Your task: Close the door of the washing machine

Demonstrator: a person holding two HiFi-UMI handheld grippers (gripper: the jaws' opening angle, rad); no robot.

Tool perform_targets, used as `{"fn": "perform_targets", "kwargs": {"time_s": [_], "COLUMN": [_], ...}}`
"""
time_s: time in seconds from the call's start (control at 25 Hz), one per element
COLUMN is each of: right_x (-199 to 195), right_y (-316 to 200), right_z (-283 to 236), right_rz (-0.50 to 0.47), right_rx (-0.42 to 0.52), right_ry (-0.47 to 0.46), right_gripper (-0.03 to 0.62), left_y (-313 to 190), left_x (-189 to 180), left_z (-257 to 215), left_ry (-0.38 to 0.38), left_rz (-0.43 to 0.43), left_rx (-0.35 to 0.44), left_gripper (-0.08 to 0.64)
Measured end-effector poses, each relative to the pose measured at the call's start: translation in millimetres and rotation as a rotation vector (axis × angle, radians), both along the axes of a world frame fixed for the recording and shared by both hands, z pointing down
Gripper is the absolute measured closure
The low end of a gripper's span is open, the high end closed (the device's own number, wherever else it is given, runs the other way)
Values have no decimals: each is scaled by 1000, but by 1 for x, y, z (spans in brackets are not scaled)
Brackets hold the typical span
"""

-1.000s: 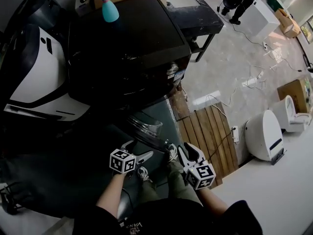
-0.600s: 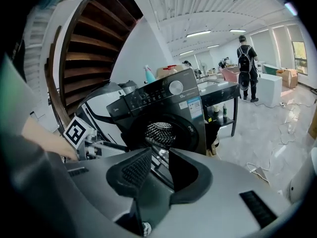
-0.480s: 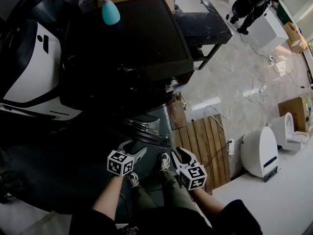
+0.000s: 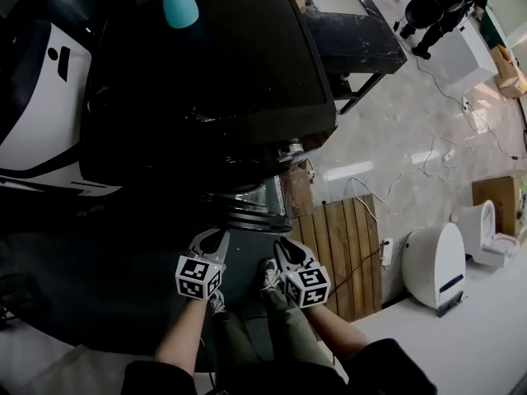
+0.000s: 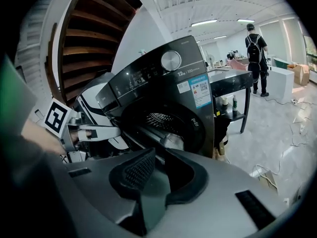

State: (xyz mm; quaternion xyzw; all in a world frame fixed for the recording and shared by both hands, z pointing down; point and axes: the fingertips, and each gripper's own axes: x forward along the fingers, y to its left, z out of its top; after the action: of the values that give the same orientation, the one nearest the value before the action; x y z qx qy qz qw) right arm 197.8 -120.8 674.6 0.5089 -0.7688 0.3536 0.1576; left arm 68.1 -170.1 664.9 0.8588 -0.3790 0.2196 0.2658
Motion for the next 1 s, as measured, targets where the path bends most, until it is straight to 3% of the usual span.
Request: {"fn": "perform_targets", "kwargs": {"time_s": [0.32, 1.0], "right_x": [4, 18], "right_y": [-40, -128], "right_z": [34, 51], "right_rz": [66, 200], "right_rx": [15, 97], "right_ry": [9, -11], "right_gripper": [591, 591], "left_y": [-34, -79], "left_x": [13, 20], "left_z": [0, 2], "left_ry": [12, 15], "left_rz": [-48, -123], "left_rx": [79, 127], "left_gripper": [548, 548]}}
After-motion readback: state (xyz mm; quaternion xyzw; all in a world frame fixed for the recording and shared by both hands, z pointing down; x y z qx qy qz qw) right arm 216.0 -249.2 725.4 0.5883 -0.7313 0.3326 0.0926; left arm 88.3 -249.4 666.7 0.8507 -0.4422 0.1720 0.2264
